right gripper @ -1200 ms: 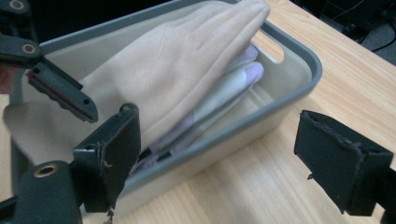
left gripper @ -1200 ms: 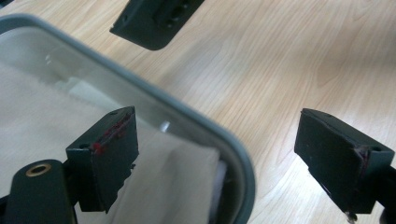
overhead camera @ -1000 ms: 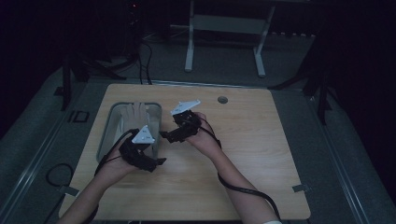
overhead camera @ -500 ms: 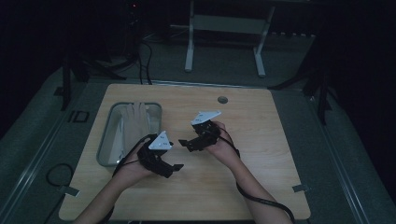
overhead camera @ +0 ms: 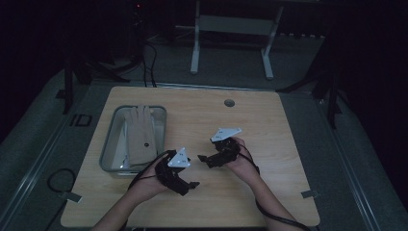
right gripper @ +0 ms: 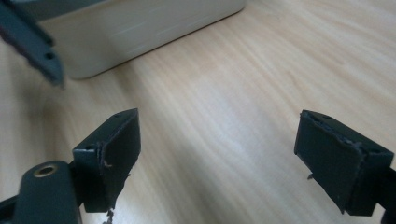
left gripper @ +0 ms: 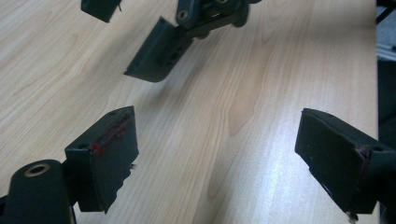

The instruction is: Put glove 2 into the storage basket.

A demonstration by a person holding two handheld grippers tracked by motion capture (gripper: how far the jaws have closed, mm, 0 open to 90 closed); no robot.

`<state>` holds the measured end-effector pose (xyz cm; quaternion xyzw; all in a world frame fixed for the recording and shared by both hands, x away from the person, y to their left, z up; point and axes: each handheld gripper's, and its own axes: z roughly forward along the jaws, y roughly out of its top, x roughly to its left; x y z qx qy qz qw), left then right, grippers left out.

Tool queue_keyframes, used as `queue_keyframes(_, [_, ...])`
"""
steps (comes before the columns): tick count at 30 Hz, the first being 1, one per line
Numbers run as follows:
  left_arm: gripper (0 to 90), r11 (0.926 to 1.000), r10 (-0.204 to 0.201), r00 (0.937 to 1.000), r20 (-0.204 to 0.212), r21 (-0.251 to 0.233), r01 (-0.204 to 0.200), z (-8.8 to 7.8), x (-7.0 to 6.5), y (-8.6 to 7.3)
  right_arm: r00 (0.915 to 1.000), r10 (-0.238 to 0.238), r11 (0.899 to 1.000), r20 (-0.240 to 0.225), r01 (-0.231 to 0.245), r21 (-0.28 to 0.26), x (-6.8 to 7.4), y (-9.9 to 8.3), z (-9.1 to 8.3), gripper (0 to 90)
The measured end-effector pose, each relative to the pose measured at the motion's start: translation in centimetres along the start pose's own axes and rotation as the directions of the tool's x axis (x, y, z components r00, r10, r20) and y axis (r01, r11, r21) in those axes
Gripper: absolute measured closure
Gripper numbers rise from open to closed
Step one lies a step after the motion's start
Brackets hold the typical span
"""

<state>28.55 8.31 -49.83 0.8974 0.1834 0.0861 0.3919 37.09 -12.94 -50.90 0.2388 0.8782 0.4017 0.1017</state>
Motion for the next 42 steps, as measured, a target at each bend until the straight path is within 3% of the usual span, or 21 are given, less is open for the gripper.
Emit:
queue_keyframes(7, [13.4, 0.9999, 0.002, 0.9992, 0.041, 0.013, -0.003, 1.8, -0.7, -0.8, 0.9999, 0.013, 1.000, -0.010, -0.013, 0.017, -0.2, -2.0, 0.0, 14.1])
queue_keyframes(15, [13.4, 0.9996, -0.023, 0.9962, 0.084, 0.017, 0.021, 3.2, -0.9, -1.6, 0.9996, -0.027, 0.999, -0.001, 0.027, 0.021, -0.1, -4.0, 0.0, 14.0])
queue_keyframes(19, [13.4, 0.9994, -0.025, 0.9952, 0.094, 0.027, 0.022, 3.9, -1.1, -1.9, 0.9996, -0.027, 0.999, 0.003, 0.027, 0.039, -0.2, -5.0, -0.1, 14.0])
queue_keyframes(22, [13.4, 0.9998, -0.012, 0.9959, 0.089, 0.015, 0.011, 4.2, -1.2, -2.2, 0.9991, -0.042, 0.999, 0.004, 0.042, 0.021, -0.2, -5.6, -0.5, 13.8])
queue_keyframes(30, [13.4, 0.9995, -0.019, 0.9927, 0.119, 0.027, 0.016, 4.7, -1.0, -2.7, 0.9987, -0.045, 0.999, 0.023, 0.044, 0.006, -0.5, -6.6, -1.7, 13.8])
queue_keyframes(42, [13.4, 0.9994, -0.022, 0.9911, 0.131, 0.030, 0.018, 5.0, -0.9, -2.7, 0.9985, -0.043, 0.999, 0.035, 0.043, 0.004, -0.7, -6.9, -1.8, 13.9])
